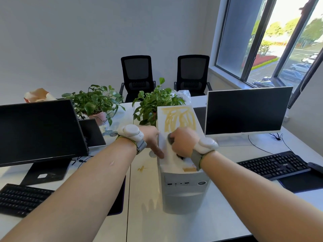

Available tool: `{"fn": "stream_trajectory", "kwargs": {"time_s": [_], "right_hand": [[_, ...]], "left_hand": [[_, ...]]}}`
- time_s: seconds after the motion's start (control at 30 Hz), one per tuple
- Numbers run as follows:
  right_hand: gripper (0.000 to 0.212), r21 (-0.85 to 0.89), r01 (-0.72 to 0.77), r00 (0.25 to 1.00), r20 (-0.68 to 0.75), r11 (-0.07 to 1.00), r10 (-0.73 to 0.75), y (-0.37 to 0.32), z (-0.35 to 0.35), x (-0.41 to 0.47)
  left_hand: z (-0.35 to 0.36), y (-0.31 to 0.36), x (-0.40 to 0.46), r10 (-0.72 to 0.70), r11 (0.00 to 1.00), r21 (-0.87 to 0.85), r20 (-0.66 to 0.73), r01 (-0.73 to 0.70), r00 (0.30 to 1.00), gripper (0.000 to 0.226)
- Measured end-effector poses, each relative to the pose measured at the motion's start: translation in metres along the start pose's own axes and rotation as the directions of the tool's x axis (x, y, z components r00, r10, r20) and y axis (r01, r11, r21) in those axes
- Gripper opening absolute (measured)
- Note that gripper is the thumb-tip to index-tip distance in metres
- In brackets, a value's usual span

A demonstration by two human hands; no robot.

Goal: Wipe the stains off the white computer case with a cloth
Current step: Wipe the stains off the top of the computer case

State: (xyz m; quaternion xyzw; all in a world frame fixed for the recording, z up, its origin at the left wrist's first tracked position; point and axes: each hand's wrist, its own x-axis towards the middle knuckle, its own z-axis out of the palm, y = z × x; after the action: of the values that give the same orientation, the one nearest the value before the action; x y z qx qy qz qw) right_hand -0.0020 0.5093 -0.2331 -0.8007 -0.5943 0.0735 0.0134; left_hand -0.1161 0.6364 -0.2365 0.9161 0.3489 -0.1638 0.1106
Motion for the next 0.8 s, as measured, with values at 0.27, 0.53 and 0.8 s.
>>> {"fn": "stream_trajectory", "kwargs": {"time_s": [0.27, 0.53, 0.8], "right_hand": [[0.02, 0.04, 0.131, 0.991, -0.041, 0.991, -0.13, 0.023, 0.009, -0.017], [0.03, 0.109, -0.004, 0.991, -0.132, 0.994, 0.018, 0.08, 0.014, -0.045], [0.028, 0.156, -0.08, 0.991, -0.095, 0.985, 0.095, 0.073, 0.011, -0.047]], "left_hand": [[-0.003, 0.003, 0.001, -0.004, 0.999, 0.047, 0.039, 0.002, 0.999, 0.105], [-0.002, 0.004, 0.006, -0.033, 0.998, 0.059, 0.062, 0.03, 0.998, 0.106], [-0.009, -0.008, 0.015, 0.029, 0.999, 0.042, -0.008, -0.029, 1.0, 0.082]]}}
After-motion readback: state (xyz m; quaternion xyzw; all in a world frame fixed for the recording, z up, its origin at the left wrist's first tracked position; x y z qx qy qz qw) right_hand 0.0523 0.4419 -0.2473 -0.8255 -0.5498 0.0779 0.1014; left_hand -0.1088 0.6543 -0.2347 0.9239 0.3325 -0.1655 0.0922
